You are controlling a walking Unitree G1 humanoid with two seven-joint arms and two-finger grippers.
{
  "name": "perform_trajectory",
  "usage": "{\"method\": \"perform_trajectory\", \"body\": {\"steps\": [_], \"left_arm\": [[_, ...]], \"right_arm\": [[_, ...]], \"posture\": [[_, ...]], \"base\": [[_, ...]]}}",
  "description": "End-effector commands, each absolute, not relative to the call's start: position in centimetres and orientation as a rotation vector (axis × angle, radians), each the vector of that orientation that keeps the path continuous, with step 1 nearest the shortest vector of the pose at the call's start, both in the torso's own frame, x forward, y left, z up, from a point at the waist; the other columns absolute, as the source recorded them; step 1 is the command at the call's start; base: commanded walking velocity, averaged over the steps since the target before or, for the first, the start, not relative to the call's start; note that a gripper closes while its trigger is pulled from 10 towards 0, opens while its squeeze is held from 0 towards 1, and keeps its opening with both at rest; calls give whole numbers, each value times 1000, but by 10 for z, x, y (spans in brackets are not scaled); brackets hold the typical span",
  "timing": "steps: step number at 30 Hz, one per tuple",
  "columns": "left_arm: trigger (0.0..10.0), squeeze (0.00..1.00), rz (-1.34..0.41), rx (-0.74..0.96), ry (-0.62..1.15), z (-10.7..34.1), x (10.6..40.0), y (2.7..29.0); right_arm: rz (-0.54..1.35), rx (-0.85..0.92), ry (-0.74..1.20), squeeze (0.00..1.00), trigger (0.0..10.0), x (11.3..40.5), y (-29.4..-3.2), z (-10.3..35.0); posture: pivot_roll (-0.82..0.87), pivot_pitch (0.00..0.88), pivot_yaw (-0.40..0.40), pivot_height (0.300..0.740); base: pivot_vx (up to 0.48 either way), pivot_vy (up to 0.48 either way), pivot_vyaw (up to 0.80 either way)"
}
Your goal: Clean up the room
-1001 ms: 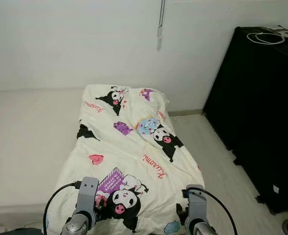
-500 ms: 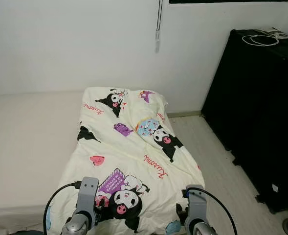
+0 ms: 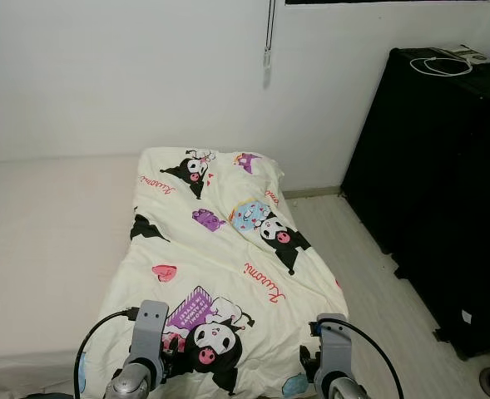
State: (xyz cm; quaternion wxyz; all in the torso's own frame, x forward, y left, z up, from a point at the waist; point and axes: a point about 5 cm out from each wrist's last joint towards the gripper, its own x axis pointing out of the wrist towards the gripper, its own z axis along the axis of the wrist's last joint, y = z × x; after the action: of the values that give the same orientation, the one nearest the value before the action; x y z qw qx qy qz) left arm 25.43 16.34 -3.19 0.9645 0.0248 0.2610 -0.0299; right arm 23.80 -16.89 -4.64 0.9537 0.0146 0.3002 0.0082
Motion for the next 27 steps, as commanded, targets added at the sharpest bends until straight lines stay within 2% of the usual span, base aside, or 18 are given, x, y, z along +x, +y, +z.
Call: {"method": "perform_trajectory", "body": {"steps": [1, 27], "left_arm": [[10000, 0, -61, 52, 554, -37, 249, 163], [10000, 0, -66, 59, 555, -38, 247, 165]], "right_arm": [[16, 32, 633, 0, 10000, 233, -168, -51], [23, 24, 632, 0, 10000, 232, -169, -51]], "posture": [[32, 102, -16, 734], [27, 80, -18, 734]], "base": [[0, 0, 0], [0, 0, 0]]}}
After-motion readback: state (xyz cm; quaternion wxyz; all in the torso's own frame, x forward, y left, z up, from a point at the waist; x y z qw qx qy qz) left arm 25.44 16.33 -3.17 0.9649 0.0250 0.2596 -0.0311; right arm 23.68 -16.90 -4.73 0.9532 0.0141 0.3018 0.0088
